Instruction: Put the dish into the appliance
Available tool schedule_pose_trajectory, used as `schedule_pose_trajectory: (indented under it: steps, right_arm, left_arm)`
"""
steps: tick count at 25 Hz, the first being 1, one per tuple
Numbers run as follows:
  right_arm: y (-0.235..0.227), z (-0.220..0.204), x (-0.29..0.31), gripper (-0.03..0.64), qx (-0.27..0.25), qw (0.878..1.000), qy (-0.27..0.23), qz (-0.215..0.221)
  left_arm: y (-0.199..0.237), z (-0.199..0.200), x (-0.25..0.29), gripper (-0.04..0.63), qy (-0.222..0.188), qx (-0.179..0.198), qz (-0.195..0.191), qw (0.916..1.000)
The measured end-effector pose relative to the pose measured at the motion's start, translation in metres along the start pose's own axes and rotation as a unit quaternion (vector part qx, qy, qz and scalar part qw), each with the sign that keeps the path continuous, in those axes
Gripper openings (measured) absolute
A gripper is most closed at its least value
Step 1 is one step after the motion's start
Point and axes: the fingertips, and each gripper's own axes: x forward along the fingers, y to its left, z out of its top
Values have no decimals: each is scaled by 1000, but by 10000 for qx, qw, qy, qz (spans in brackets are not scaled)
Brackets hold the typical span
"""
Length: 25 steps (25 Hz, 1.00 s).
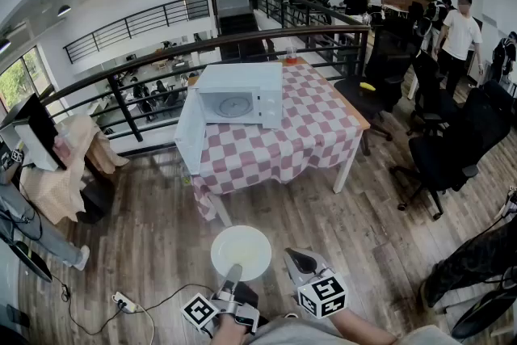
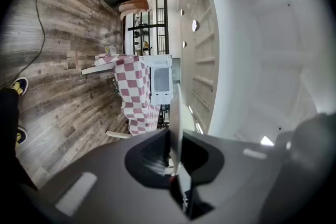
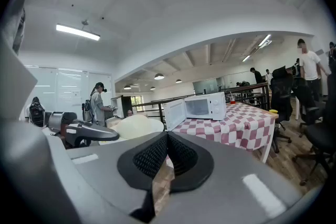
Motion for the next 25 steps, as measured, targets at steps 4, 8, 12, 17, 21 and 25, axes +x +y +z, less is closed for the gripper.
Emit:
schedule_pose_trajectory:
  steps: [4, 8, 12, 17, 21, 25]
  right_arm:
    - [-2, -5, -3, -2, -3, 10000, 1, -1]
    - [-1, -9, -4, -2, 5, 10000, 11, 46]
    - [0, -8, -5, -2, 64, 9999, -56, 77]
    - [-3, -2, -11, -2, 212, 9993, -243, 212]
    - [-2, 0, -15, -2, 184, 9991, -305, 229]
    - [-1, 3, -18, -2, 212, 9987, -365, 302]
  left_arm:
    - [0, 5, 1, 26, 11, 215, 21, 9998]
    - [3, 4, -3, 26, -20, 216, 81, 9997]
    - [3, 1, -4, 26, 6, 270, 95, 9996]
    - [0, -2, -2, 26, 16, 300, 72, 9995]
    - [-5, -6, -3, 26, 29, 293, 18, 9996]
    - [-7, -9, -5, 26, 47, 321, 31, 9995]
